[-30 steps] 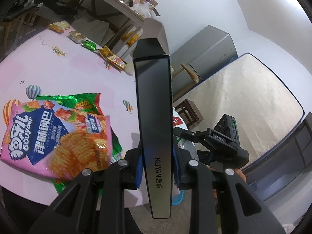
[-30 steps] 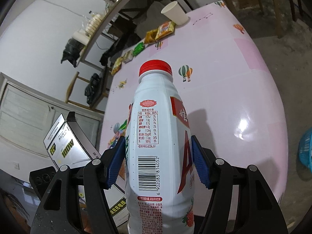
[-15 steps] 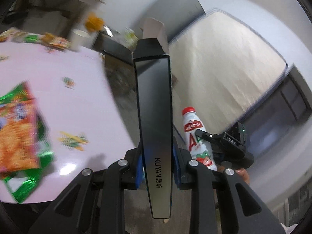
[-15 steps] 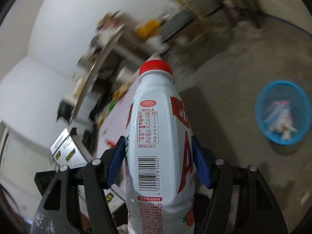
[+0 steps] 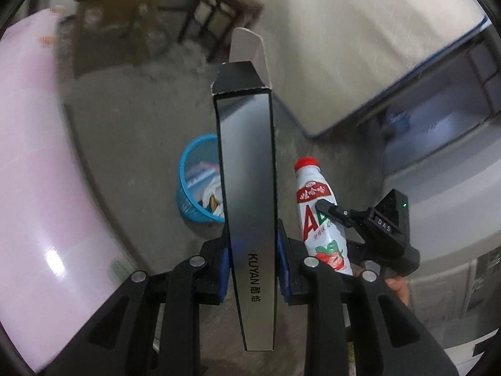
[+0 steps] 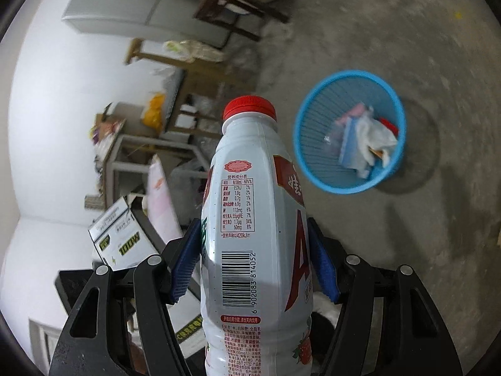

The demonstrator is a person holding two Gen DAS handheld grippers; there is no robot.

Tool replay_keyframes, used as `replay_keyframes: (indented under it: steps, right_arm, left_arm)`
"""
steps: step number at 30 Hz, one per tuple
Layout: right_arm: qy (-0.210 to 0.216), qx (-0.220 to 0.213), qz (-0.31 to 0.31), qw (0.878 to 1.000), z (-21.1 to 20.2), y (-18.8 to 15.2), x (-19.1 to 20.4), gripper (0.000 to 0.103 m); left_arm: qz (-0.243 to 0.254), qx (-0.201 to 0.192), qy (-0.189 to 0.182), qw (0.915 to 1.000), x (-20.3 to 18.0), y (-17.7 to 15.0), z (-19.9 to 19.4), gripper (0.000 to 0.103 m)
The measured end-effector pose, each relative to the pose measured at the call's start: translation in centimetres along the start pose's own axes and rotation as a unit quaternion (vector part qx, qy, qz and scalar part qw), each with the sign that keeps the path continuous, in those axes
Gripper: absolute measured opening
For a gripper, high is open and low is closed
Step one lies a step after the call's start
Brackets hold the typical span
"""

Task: Collect trash
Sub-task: 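Open both tools over the blue wastebasket to drop the bottle and box, then return both open tools from the wastebasket to the table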

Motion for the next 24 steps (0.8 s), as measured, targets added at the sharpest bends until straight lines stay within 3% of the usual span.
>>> replay_keyframes:
  steps: [5, 7, 8, 9, 10, 12, 14, 20, 24]
  right_arm:
    - [-0.014, -0.001, 0.035, 0.999, 2.3, 3.9, -3.2, 0.062]
    - [-0.028, -0.005, 0.042, 0.999, 3.6, 5.8, -4.3, 0.066]
    - [-0.04, -0.009, 0.05, 0.998, 4.4, 7.0, -5.2, 0.07]
    - [-0.044, -0.016, 0.061, 0.997, 5.0, 7.8, -6.1, 0.079]
    - [-0.051, -0.017, 0.069, 0.996, 5.6, 8.5, -7.0, 0.081]
    - [-0.062, -0.008, 0.09, 0.994, 6.9, 8.9, -8.9, 0.081]
    - [-0.072, -0.003, 0.103, 0.992, 7.4, 8.4, -10.2, 0.081]
    - [-0.08, -0.005, 0.074, 0.994, 6.2, 5.9, -9.9, 0.081]
    - [-0.091, -0.028, 0.038, 0.995, 4.2, 5.1, -7.7, 0.081]
  left_arm:
    - [0.034, 0.041, 0.029, 0.9982, -1.8, 4.2, 7.2, 0.026]
    - [0.056, 0.067, 0.039, 0.9954, -2.3, 5.8, 10.2, 0.044]
    - [0.057, 0.073, 0.047, 0.9945, -2.1, 6.5, 11.2, 0.063]
    - [0.051, 0.067, 0.064, 0.9944, -1.5, 7.2, 11.9, 0.068]
    - [0.039, 0.056, 0.077, 0.9947, -0.9, 7.5, 12.1, 0.068]
    - [0.008, 0.046, 0.073, 0.9962, 0.2, 7.2, 11.9, 0.076]
    - [-0.017, 0.044, 0.058, 0.9972, 1.5, 6.2, 10.9, 0.076]
    - [-0.023, 0.013, 0.053, 0.9982, 3.0, 4.2, 6.4, 0.076]
    - [-0.018, -0.021, 0.046, 0.9985, 3.4, 2.2, 1.1, 0.078]
Point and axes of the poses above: each gripper's, at about its wrist camera, not at the fingertips, and z roughly the way its jaws point, x to its left, y to its top, the point moved 7 cm from there along z, roughly the way its jaws point
